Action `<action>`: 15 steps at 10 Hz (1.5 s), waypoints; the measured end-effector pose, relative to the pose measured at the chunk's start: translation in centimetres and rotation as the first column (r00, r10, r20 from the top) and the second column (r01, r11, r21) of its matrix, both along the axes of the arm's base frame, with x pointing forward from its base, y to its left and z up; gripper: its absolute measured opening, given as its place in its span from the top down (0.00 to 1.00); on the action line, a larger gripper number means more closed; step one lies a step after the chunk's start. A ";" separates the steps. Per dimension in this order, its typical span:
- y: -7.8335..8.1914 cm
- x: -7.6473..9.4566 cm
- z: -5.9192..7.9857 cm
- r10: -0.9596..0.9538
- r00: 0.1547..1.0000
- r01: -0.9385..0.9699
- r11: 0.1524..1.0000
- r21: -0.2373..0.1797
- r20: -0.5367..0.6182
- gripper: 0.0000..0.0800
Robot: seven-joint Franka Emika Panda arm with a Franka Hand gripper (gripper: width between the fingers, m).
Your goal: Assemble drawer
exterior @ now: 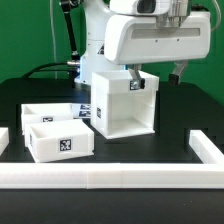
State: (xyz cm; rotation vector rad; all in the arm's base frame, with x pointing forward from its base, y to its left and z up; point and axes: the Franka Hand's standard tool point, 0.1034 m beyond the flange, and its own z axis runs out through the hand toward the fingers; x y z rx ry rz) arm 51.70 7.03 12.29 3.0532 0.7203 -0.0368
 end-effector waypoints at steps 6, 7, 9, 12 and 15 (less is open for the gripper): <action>-0.2 -1.2 0.7 -0.006 1.000 0.006 1.000 -0.006 0.002 0.19; -0.9 -2.6 1.2 -0.068 0.998 0.068 0.998 -0.014 -0.001 0.19; -1.1 -5.8 1.9 -0.087 0.996 0.086 0.996 -0.025 -0.009 0.19; -0.9 -8.8 1.5 -0.089 0.996 0.089 0.996 -0.025 -0.027 0.19; -0.5 -9.3 1.0 -0.094 0.995 0.093 0.996 -0.017 -0.032 0.19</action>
Offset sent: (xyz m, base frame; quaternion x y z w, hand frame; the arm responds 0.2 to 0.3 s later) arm 0.0000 0.0000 0.0000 0.0000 0.0000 0.0000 1.0000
